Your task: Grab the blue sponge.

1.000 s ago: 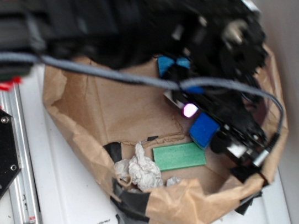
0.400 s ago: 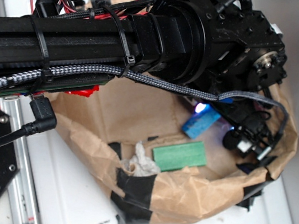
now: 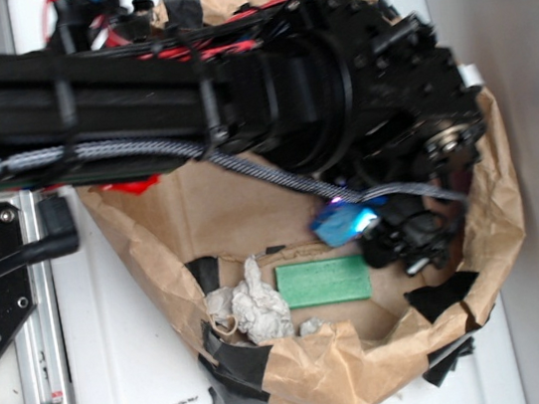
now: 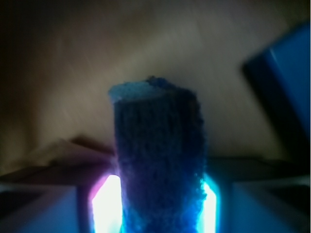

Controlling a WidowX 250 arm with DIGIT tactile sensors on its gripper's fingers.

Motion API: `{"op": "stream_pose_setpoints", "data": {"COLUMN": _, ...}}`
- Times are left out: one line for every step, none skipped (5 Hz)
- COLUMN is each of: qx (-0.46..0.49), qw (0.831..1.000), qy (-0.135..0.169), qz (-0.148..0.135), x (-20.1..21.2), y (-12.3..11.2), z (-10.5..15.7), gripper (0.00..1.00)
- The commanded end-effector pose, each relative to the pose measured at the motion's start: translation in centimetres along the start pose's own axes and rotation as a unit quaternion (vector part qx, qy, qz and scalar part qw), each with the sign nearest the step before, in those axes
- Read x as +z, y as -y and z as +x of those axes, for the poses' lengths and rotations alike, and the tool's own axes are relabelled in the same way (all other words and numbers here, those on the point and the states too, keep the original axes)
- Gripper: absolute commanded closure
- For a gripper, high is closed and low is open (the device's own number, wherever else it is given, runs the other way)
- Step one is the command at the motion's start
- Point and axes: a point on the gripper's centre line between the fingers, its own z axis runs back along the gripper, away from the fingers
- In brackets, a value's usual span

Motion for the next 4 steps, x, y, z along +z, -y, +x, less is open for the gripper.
{"op": "stream_pose_setpoints", "data": {"qx": -0.142, "qw": 0.989, "qy": 0.031, "qz": 0.040, "x": 6.2, "y": 0.4, "z": -2.3, "gripper": 1.00}}
{"op": "stream_pose_setpoints", "data": {"qx": -0.248, "qw": 0.961, "qy": 0.093, "qz": 0.073, "x": 10.8, "y": -1.0, "z": -3.8, "gripper": 1.00}}
{"op": "stream_pose_setpoints", "data": {"qx": -0.294, "qw": 0.944, "qy": 0.119, "qz": 0.095, "x": 13.4, "y": -2.2, "z": -4.7, "gripper": 1.00}}
{"op": "stream_pose_setpoints", "data": {"qx": -0.265, "qw": 0.950, "qy": 0.109, "qz": 0.120, "x": 13.4, "y": -2.9, "z": -5.2, "gripper": 1.00}}
